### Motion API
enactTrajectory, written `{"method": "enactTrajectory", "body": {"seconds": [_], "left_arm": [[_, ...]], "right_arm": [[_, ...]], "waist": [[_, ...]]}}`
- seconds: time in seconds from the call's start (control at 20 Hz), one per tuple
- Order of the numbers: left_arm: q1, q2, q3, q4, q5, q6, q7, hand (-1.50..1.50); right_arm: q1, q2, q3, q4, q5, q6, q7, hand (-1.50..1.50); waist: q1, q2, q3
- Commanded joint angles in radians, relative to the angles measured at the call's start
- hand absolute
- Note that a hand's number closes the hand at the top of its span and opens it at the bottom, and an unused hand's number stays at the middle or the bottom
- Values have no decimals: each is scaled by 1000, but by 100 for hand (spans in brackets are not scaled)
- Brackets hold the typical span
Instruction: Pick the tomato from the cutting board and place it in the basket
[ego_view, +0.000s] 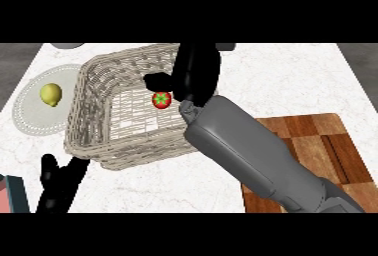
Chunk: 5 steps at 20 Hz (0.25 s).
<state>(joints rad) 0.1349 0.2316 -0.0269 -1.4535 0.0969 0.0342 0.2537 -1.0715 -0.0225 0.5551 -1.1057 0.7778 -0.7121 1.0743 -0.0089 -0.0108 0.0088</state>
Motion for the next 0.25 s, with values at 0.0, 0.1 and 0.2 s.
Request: {"method": "enactTrajectory", "body": {"seconds": [0.0,0.1,0.2], "left_arm": [[25,-15,-4,92,-16,-3,-28,0],[1,-2,13,41,-5,13,38,0],[68,-17,-7,-17,-19,26,26,0]], "right_arm": [[68,-35,-59,-130,52,-9,130,-150],[153,-43,-45,-195,107,27,179,-150],[206,-100,-88,-296,98,68,171,-150]], "waist": [[-21,1,-9],[-31,-3,-9],[-25,-4,-8]]}}
